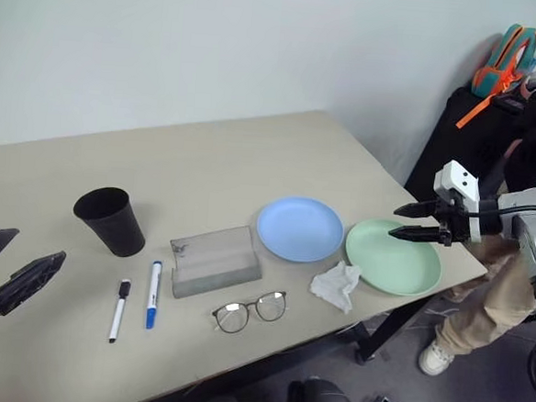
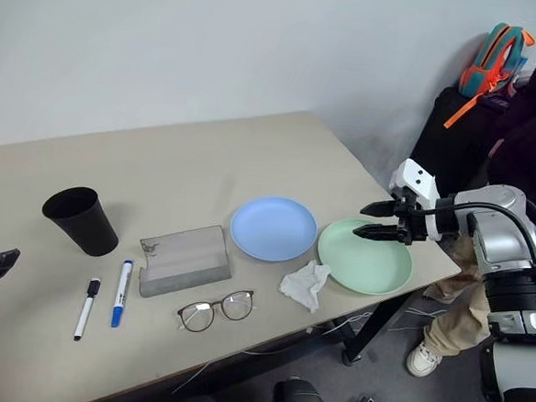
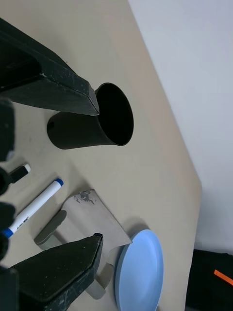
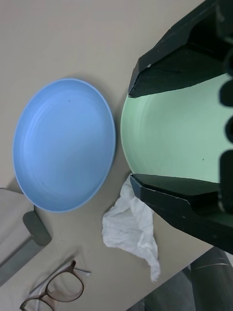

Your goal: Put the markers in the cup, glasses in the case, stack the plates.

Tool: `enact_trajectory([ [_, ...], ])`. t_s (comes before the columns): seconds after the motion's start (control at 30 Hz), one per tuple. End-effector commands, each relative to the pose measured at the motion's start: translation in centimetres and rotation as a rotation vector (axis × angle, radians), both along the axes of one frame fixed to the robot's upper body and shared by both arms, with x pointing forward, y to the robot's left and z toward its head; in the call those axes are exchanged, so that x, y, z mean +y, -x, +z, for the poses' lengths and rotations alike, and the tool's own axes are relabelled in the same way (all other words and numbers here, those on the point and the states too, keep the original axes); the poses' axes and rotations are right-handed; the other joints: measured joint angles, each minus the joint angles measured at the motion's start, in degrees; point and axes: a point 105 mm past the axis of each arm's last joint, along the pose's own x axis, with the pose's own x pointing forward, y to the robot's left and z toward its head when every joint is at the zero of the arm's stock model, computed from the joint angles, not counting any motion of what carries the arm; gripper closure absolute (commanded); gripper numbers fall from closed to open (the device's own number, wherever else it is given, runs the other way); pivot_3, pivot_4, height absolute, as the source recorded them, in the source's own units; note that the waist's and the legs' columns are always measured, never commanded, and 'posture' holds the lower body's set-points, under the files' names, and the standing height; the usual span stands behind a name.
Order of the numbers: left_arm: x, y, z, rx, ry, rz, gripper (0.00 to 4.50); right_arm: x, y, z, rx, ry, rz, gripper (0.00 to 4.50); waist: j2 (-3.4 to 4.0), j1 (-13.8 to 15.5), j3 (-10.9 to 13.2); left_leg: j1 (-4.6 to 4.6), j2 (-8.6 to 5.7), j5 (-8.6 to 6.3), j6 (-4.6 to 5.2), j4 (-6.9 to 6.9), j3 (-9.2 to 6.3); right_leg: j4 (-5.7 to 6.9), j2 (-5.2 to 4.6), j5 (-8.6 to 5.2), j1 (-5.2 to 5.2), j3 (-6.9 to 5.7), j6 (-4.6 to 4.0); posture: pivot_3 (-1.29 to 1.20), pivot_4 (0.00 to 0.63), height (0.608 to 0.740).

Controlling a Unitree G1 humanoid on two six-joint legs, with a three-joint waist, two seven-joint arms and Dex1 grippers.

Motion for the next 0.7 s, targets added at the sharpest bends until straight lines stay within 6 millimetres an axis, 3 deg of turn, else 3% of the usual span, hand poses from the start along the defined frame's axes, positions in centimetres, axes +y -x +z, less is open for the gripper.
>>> enact_trajectory([
  [0.03, -0.1, -0.5, 0.3, -0.002, -0.017, -0.029, 0.38, 0.2, 0.0, 1.1, -0.052, -0.014, 0.010, 1.78, 0.00, 0.0, 0.0, 0.00, 0.00, 0.00, 0.00, 0.00, 0.00, 0.00, 0.00, 0.00, 0.00, -0.02, 0.00, 0.00, 0.000, 0.738],
  [0.2, -0.3, -0.8, 0.0, 0.035, -0.014, -0.078, 0.38, 0.7, 0.6, 1.0, -0.036, -0.024, 0.029, 1.78, 0.04, 0.0, 0.0, -0.01, 0.00, -0.01, -0.01, 0.00, -0.02, -0.02, -0.01, 0.00, 0.01, -0.09, 0.00, 0.00, 0.000, 0.738],
  [0.53, -1.7, -2.9, -1.9, 0.051, -0.002, -0.153, 0.38, -1.7, 0.5, 0.5, -0.046, 0.010, -0.071, 1.78, 0.06, 0.2, 0.0, -0.04, -0.02, -0.01, -0.01, -0.05, -0.01, -0.05, -0.02, 0.00, 0.02, -0.08, 0.01, 0.00, 0.000, 0.738],
  [0.7, -1.7, -3.6, -1.8, 0.049, -0.006, -0.183, 0.38, -2.2, 0.7, 0.9, -0.053, 0.026, -0.100, 1.78, 0.06, 0.0, 0.1, -0.03, -0.01, 0.00, 0.01, -0.11, 0.00, -0.04, 0.00, 0.00, -0.02, -0.06, 0.01, 0.00, 0.000, 0.738],
])
